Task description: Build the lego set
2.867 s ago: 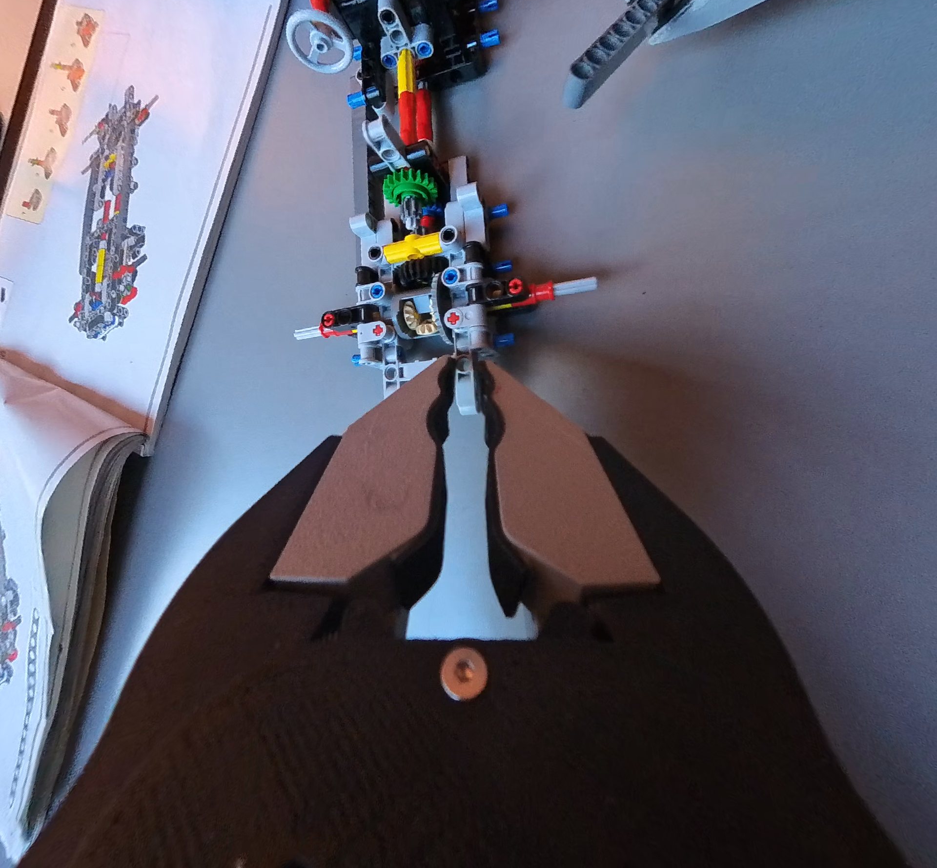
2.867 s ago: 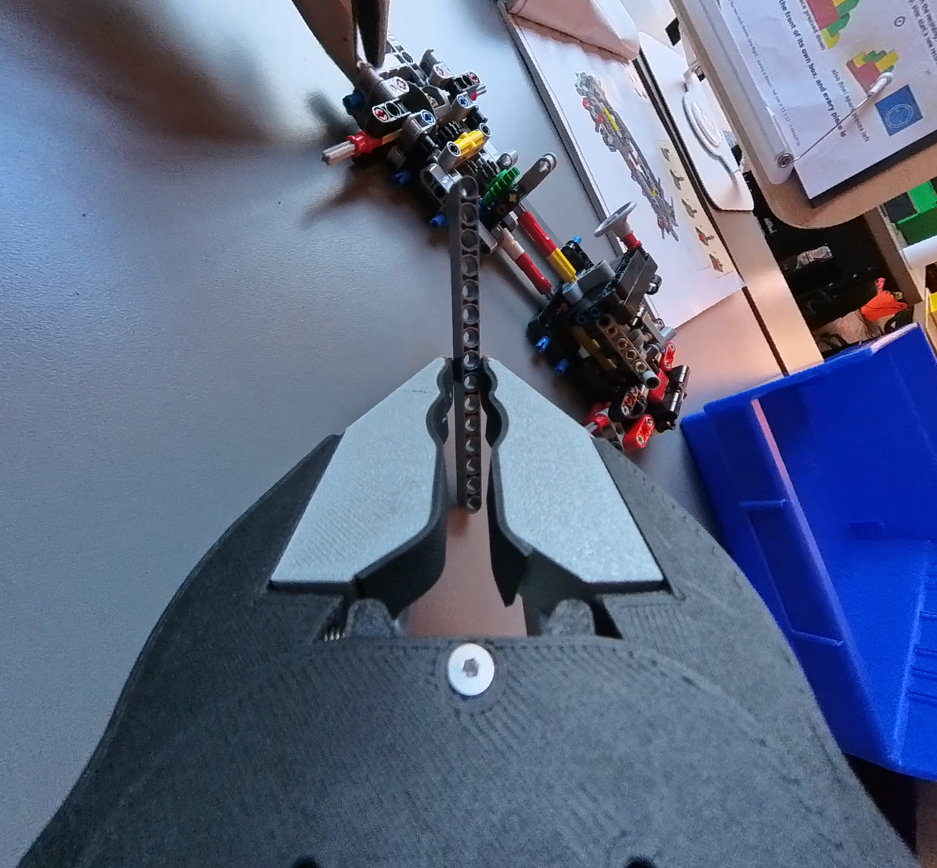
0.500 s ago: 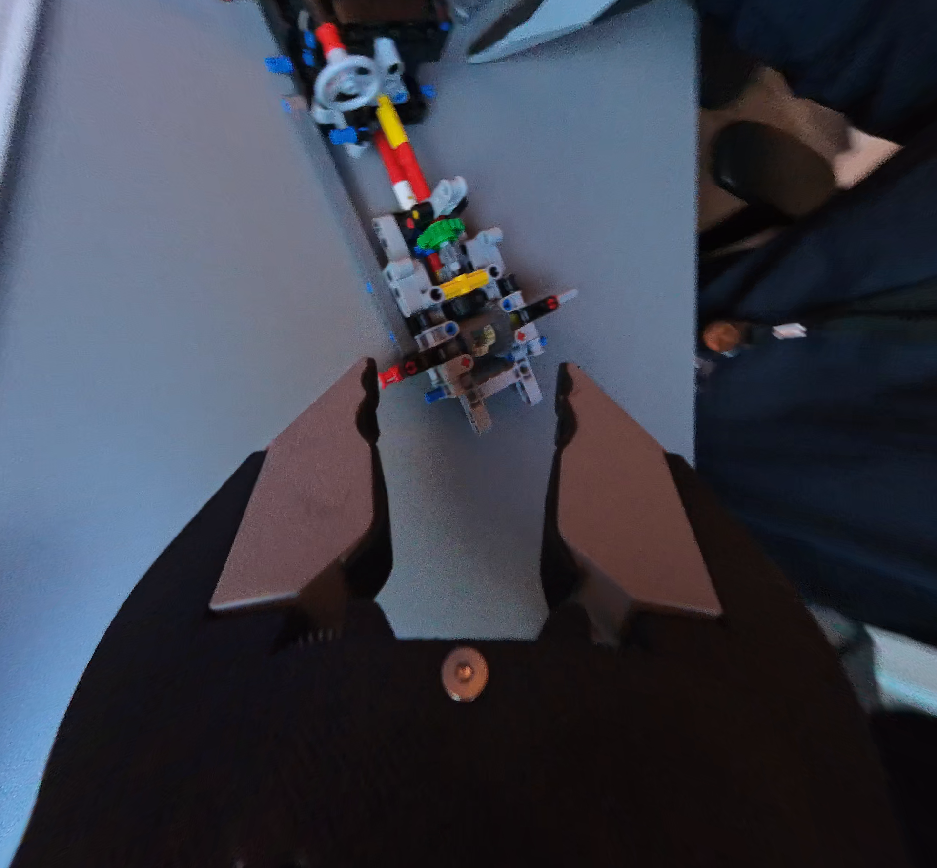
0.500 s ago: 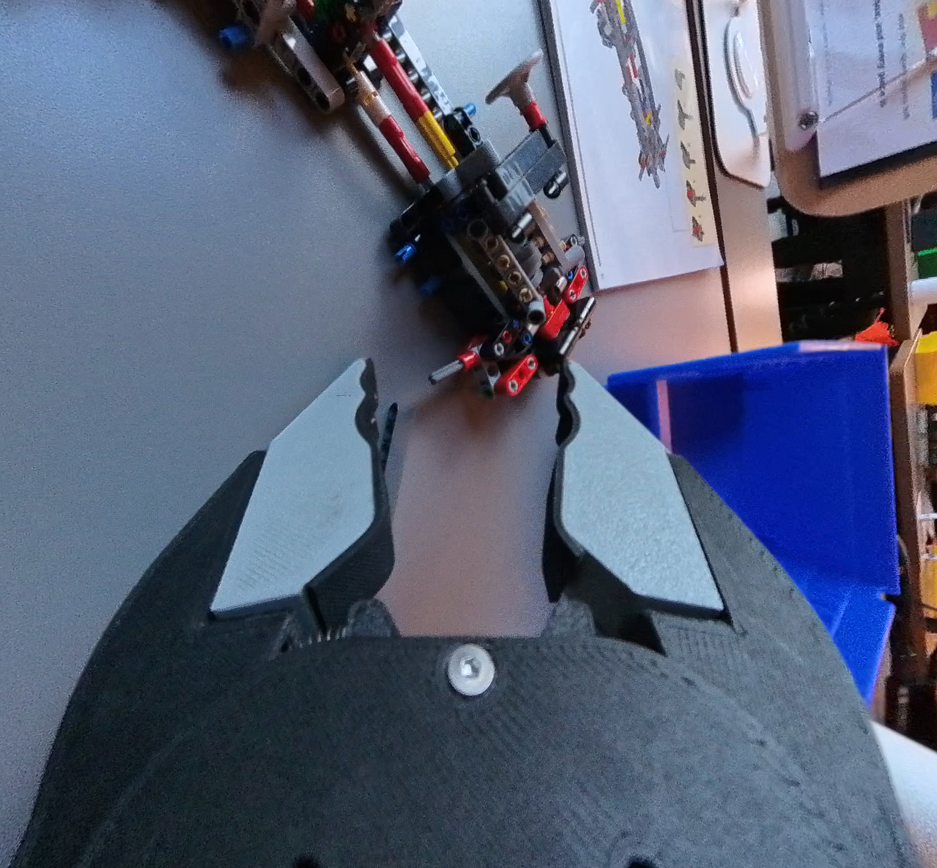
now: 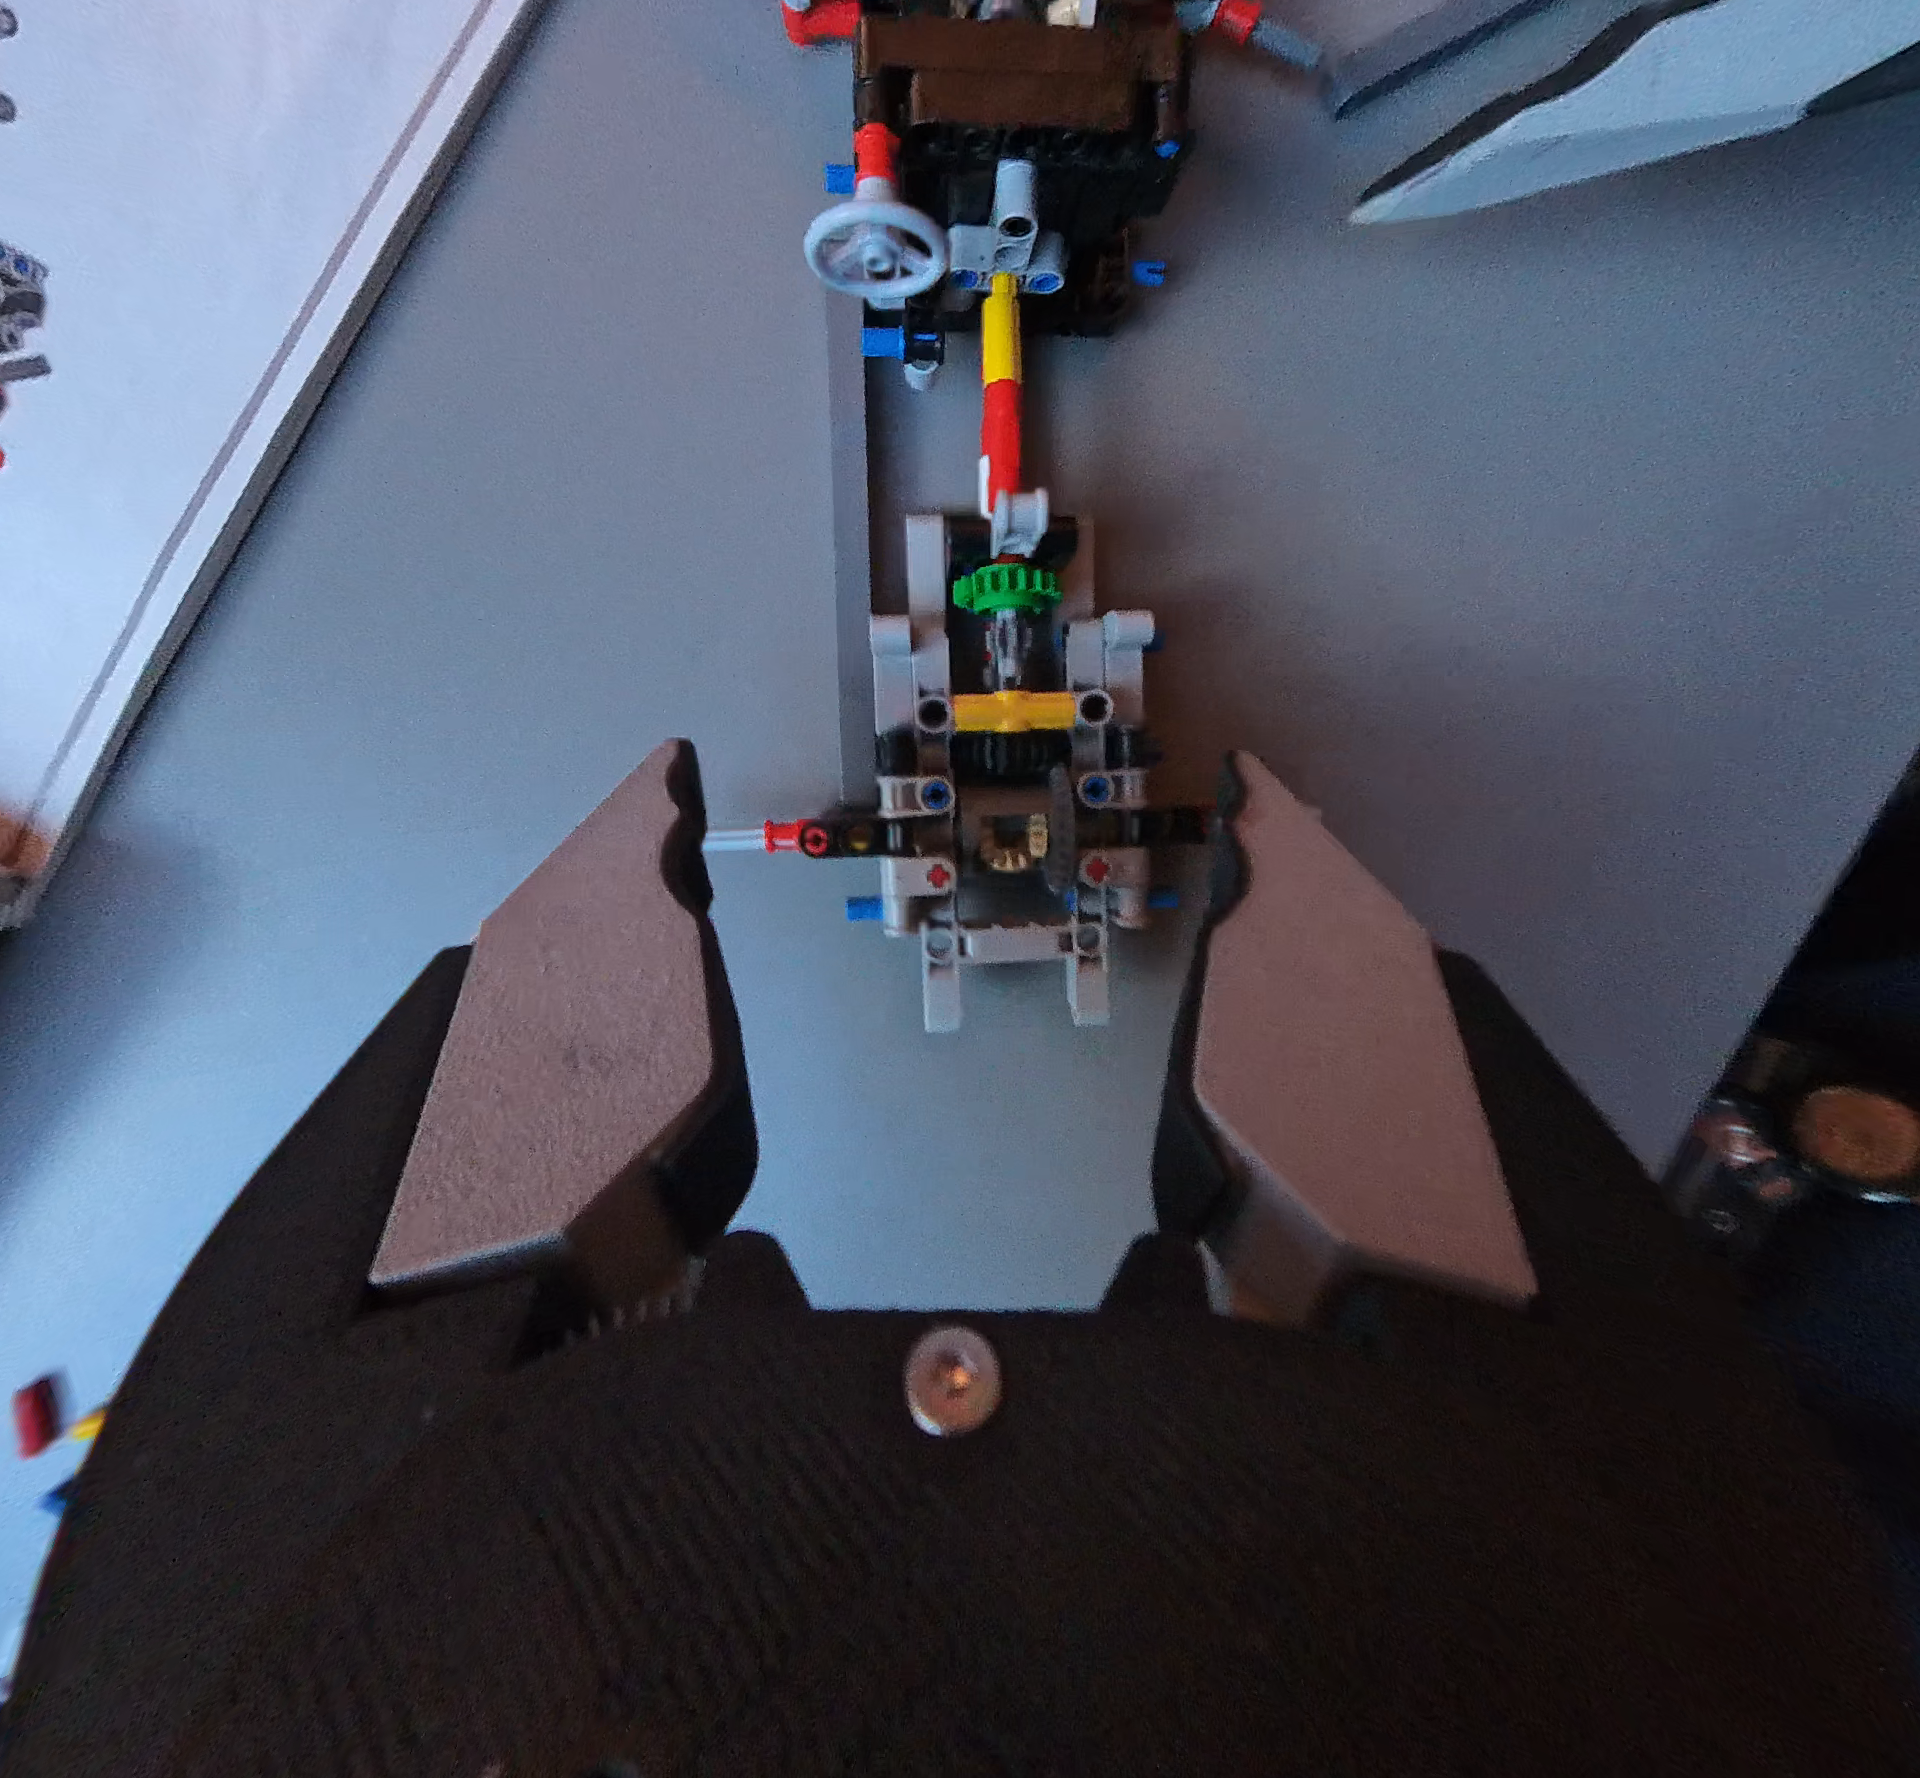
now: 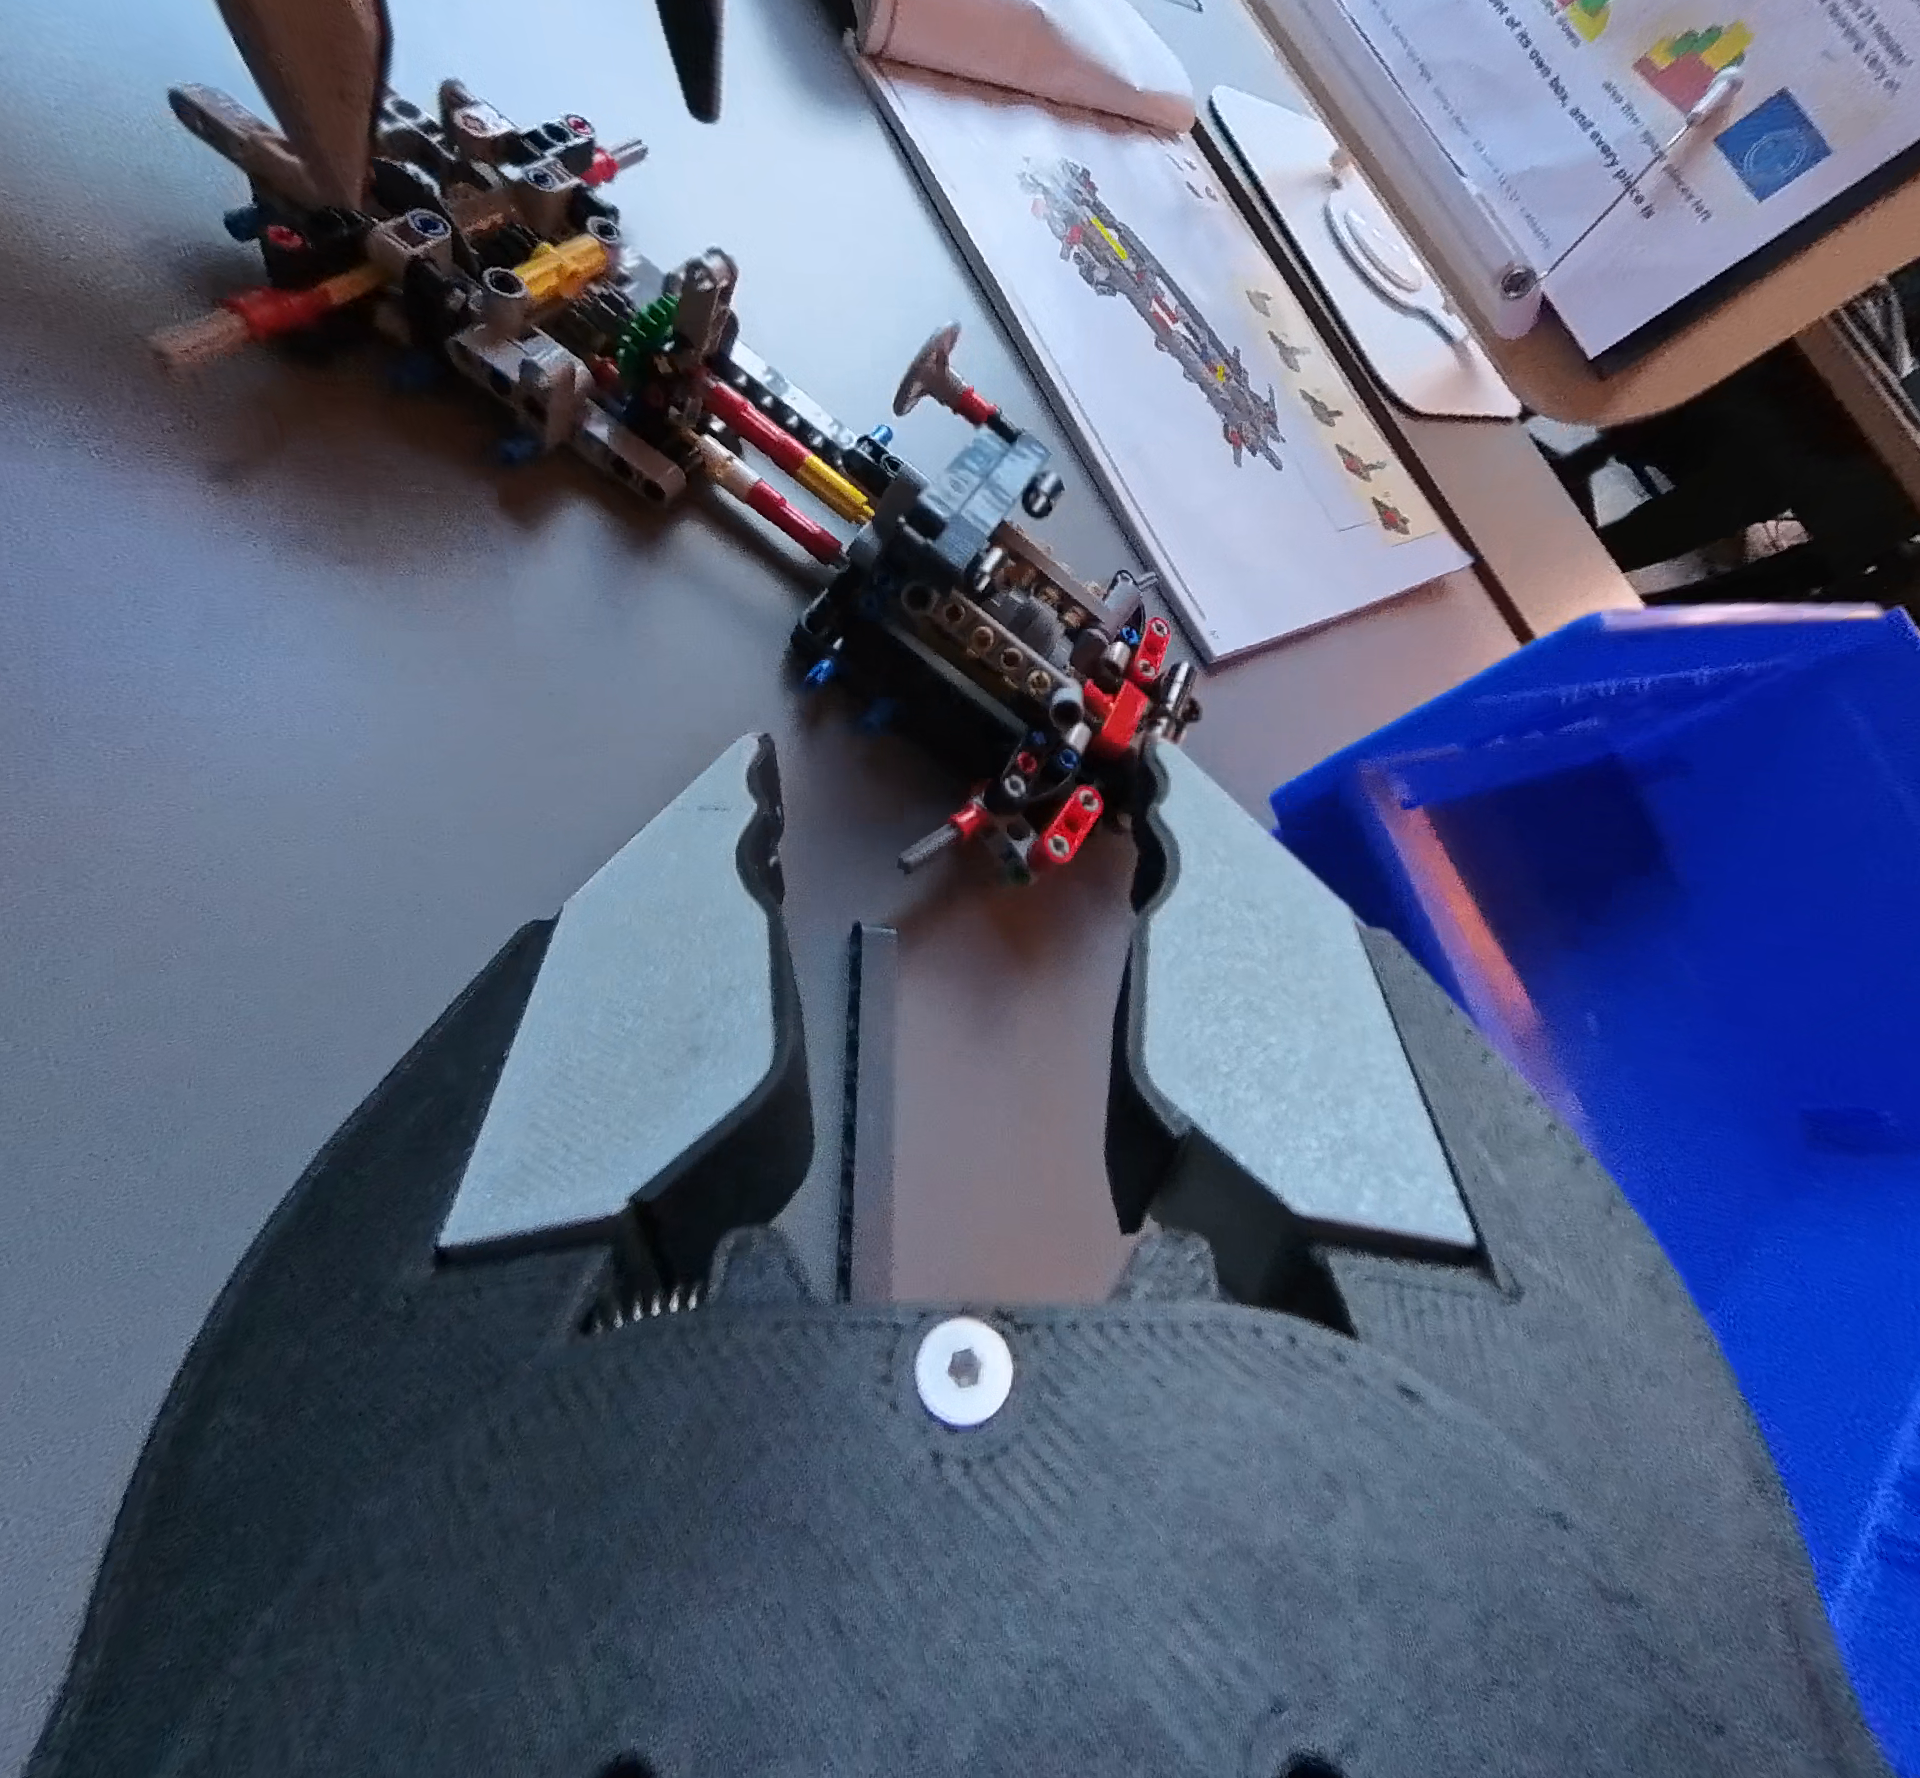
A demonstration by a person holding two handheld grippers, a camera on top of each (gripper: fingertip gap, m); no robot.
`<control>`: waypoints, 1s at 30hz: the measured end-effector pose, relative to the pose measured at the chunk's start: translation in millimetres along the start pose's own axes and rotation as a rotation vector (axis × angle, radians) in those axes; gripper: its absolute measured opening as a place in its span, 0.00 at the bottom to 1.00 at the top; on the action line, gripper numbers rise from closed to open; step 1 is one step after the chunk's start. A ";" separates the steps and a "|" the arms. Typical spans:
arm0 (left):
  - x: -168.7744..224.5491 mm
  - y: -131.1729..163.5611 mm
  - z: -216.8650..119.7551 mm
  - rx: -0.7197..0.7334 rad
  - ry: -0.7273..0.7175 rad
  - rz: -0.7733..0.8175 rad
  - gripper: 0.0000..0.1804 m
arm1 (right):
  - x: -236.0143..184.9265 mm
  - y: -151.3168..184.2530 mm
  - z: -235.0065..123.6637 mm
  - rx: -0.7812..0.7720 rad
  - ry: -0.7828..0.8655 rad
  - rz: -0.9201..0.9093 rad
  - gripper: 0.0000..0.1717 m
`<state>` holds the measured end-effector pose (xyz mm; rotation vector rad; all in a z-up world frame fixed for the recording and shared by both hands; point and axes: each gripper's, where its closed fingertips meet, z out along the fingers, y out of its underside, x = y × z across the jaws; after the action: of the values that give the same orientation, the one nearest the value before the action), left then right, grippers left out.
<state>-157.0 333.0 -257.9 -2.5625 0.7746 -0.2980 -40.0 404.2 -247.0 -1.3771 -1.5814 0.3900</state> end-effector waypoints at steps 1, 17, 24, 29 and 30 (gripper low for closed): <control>-2.0 -0.3 5.0 -0.031 -0.020 0.016 0.53 | 1.5 1.2 -1.2 0.003 0.005 0.009 0.38; -7.5 11.1 27.6 -0.239 0.062 0.096 0.40 | 8.9 1.7 -18.3 0.047 0.024 0.038 0.37; -9.1 11.1 26.1 -0.186 0.095 0.109 0.38 | 4.5 20.0 -29.3 0.019 0.039 0.101 0.34; -10.7 12.0 25.3 -0.128 0.115 0.139 0.38 | -1.0 43.6 -36.2 -0.096 0.100 0.065 0.28; -11.4 12.5 24.8 -0.122 0.123 0.146 0.38 | -1.0 44.8 -41.3 -0.097 0.119 0.061 0.26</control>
<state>-164.3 338.9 -286.5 -2.6021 1.0493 -0.3746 19.2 403.2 -261.3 -1.4982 -1.4801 0.2654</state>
